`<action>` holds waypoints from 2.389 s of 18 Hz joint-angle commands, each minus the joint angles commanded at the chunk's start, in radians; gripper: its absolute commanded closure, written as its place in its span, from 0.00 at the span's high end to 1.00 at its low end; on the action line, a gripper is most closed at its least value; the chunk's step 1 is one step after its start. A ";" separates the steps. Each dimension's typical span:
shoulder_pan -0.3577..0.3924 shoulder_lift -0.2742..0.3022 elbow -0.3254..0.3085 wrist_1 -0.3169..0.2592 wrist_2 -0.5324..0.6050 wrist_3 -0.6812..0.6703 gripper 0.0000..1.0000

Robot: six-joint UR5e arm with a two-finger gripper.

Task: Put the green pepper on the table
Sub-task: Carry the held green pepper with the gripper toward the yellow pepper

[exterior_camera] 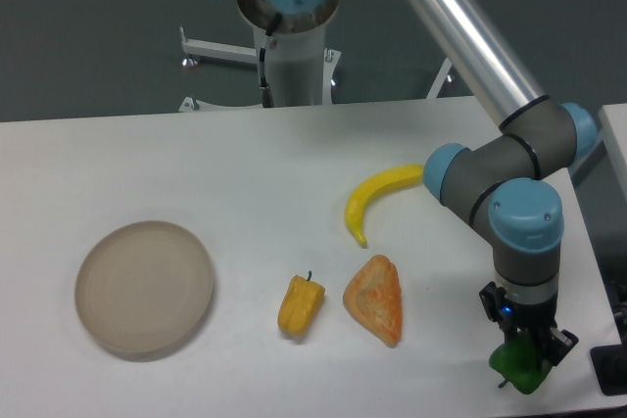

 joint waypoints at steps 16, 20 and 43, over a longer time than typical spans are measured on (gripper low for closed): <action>-0.017 0.193 -0.247 -0.034 -0.060 -0.064 0.32; -0.017 0.302 -0.371 -0.037 -0.098 -0.103 0.32; -0.206 0.601 -0.928 0.006 -0.247 -0.520 0.34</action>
